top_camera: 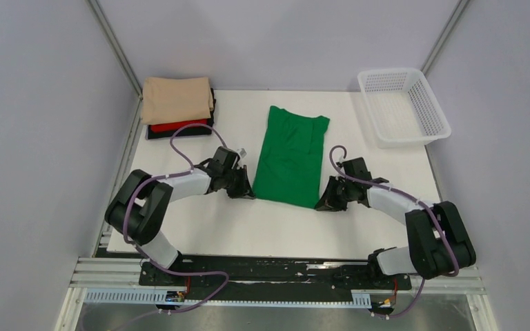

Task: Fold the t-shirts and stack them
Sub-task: Grab one side of the 2/3 rectangular tshirt with both arms, then fold the long partially folded tshirt into a neat square

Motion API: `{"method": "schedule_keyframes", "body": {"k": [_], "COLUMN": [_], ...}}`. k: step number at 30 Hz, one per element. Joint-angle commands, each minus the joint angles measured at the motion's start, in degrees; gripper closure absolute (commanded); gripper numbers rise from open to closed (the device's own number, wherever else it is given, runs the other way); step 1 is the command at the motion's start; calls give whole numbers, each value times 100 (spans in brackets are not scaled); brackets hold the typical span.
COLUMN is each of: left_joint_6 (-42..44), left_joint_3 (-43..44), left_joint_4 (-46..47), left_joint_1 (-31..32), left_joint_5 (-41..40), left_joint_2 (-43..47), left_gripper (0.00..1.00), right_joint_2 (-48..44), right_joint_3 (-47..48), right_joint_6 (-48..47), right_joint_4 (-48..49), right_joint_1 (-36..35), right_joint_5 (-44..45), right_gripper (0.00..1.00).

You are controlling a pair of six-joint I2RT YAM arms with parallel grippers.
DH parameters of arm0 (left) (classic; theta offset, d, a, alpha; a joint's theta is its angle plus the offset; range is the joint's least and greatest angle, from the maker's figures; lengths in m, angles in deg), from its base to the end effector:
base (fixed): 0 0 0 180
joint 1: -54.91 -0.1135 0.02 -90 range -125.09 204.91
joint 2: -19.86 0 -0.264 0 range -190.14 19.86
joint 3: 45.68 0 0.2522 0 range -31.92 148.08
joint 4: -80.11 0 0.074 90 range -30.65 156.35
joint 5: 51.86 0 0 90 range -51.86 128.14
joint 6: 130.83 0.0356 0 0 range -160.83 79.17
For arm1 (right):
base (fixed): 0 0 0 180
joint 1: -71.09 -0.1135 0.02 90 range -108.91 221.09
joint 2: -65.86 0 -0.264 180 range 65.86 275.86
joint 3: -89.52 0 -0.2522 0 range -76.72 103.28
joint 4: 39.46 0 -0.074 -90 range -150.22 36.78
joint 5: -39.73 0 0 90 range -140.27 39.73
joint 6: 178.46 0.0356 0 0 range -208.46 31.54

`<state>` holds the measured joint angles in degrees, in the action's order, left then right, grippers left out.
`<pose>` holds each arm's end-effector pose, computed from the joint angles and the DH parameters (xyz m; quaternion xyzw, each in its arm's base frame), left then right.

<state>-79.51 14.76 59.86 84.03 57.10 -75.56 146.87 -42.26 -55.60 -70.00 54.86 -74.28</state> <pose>0.2678 -0.1624 0.1433 -0.0294 0.9421 -0.2948 0.1569 0.2250 0.0806 0.1425 0.0902 0.9487 0.2778 0.1211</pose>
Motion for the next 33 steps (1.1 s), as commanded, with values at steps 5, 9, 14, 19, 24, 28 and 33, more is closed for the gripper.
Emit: {"method": "schedule_keyframes", "body": {"k": [5,9,14,19,24,28,33], "left_joint_6": [-118,-313,-594,-648,-192,74,422], "left_joint_3": [-973,-1168,-1195,-897,-41,533,1275], "left_joint_4": [-671,-1204,-1760,-1735,-1950,-1611,-1345], "left_joint_1": [319,639,734,736,651,272,-73], "left_joint_5": [26,-18,328,293,-454,-608,-629], "left_joint_2": [1523,2679,3918,4605,4042,3415,2561], "left_gripper": [100,100,100,100,100,100,100], "right_joint_2": [-1555,-2235,-2974,-3299,-2886,-2337,-1570], "right_joint_3": [-711,-780,-402,309,953,1523,2104], "right_joint_6": [15,108,218,116,-442,-732,-931], "right_joint_4": [-908,-1344,-2113,-2489,-2687,-2622,-2451], "right_joint_1": [-264,-500,-569,-520,-268,47,466], "right_joint_5": [-1274,-1568,-1994,-1731,-1392,-1052,-863], "right_gripper": [100,100,100,100,100,100,100]}}
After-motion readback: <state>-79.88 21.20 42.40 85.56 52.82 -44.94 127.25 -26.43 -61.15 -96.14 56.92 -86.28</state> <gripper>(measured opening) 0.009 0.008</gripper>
